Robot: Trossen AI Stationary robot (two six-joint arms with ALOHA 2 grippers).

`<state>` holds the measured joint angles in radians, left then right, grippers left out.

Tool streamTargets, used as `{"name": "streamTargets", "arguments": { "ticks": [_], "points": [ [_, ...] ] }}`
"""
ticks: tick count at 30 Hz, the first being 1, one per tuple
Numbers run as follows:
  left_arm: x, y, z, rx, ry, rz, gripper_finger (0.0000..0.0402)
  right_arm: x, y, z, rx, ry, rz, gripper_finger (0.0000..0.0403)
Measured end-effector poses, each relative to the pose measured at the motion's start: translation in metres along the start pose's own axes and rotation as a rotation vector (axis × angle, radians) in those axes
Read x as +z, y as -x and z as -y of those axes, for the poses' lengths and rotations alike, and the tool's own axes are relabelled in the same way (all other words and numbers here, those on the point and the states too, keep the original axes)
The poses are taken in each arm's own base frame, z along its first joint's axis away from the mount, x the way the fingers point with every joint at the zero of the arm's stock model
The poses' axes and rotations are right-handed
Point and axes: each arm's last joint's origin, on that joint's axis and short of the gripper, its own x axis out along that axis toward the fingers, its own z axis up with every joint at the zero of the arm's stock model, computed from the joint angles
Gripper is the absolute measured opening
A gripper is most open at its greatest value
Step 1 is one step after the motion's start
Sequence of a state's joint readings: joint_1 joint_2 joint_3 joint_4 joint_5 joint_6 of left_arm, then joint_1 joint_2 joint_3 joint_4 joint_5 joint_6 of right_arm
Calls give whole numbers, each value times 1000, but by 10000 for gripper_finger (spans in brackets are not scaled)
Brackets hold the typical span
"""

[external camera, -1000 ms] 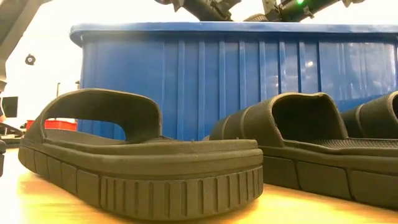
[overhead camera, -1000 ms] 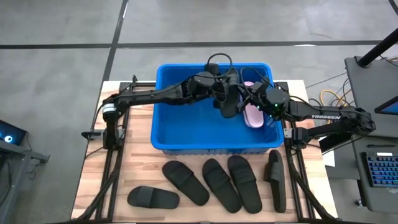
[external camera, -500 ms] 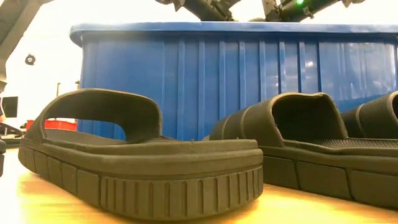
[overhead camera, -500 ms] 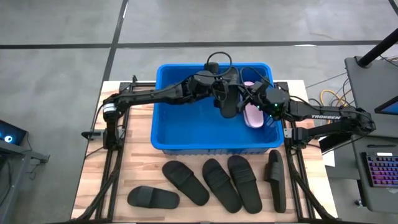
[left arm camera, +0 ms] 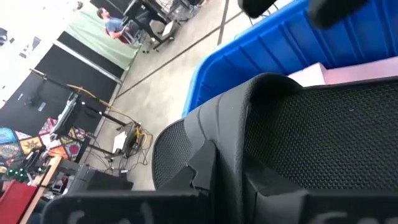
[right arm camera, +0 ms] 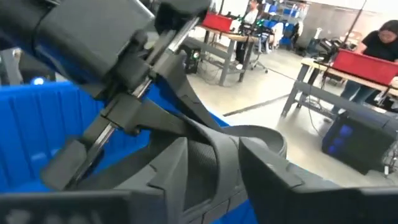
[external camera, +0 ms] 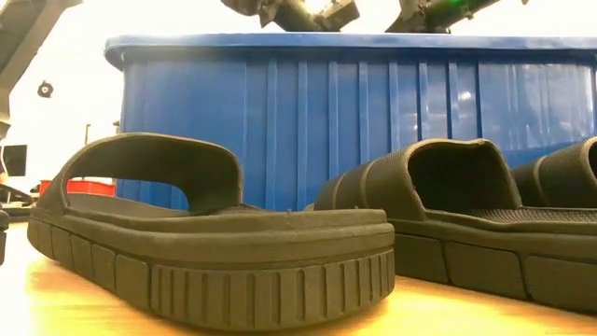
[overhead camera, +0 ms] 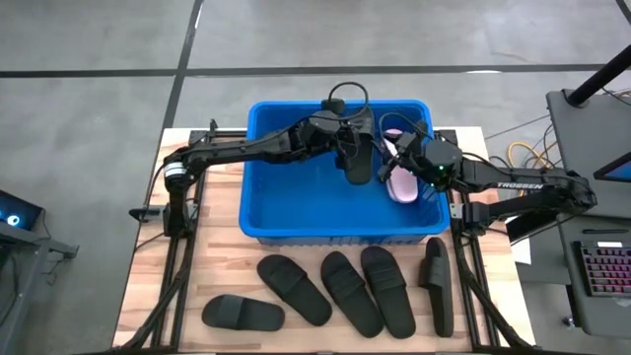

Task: Pick and place slides into bin
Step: Put the black slide into the blue bin

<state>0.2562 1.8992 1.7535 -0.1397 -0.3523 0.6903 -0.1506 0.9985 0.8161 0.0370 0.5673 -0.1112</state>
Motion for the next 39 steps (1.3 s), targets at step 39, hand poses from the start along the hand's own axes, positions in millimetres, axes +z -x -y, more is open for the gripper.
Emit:
{"name": "streamTargets", "arguments": {
  "ticks": [39],
  "points": [
    [2,7,-1,-2,-8,-26,8,55,-63,-11,14,686,-533,226]
  ]
}}
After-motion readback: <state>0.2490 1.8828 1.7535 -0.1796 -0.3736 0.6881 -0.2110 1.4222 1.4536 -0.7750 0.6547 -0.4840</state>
